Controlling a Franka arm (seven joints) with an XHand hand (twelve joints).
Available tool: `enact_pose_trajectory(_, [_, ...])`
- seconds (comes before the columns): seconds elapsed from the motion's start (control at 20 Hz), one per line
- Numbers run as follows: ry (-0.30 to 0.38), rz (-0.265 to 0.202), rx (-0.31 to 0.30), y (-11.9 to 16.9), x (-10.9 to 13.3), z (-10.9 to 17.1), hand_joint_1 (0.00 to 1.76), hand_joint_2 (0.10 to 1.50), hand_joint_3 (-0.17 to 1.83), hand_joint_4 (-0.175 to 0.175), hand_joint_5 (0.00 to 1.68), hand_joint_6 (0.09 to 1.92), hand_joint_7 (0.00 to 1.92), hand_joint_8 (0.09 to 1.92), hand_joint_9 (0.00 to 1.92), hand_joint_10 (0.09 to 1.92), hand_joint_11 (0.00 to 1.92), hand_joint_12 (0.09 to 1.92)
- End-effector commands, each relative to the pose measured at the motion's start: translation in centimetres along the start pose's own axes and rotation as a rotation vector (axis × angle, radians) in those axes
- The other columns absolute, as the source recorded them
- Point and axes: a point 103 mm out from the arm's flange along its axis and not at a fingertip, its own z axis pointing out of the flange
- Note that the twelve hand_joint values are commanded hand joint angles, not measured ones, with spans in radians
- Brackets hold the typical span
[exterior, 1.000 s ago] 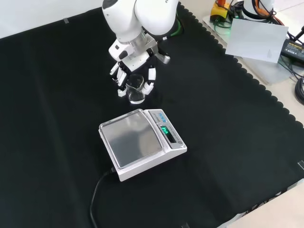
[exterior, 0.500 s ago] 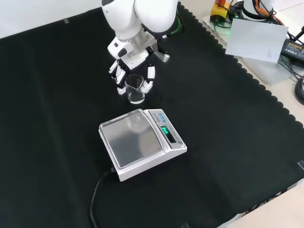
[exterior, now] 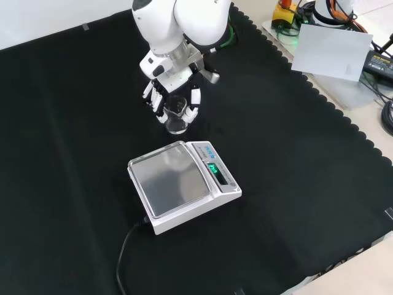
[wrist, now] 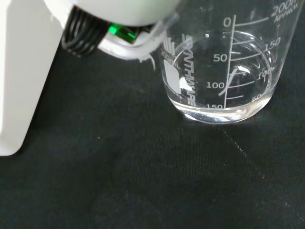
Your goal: Pick up the beaker.
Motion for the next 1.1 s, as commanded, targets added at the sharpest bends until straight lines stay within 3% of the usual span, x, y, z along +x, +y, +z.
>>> enact_pose_trajectory(0.05, [0.003,0.0,-0.009,0.0,0.1,-0.3,1.14,0.58,0.6,-0.049,0.74,0.95,1.03,0.61,1.02,0.55,0.5,1.32])
enact_pose_trajectory(0.65, [-0.006,0.005,-0.012,-0.2,0.4,-1.2,1.15,0.58,0.61,-0.057,0.77,0.97,1.05,0.64,1.06,0.53,0.53,1.31])
enact_pose_trajectory(0.8, [-0.023,0.015,0.052,0.0,0.3,-0.4,1.15,0.58,0.62,-0.053,0.75,0.97,1.02,0.63,1.06,0.52,0.53,1.31])
enact_pose_trajectory(1.1, [-0.075,0.041,0.159,0.4,-0.2,1.3,1.07,0.56,0.56,-0.027,0.47,0.85,0.69,0.68,0.79,0.67,0.35,1.38])
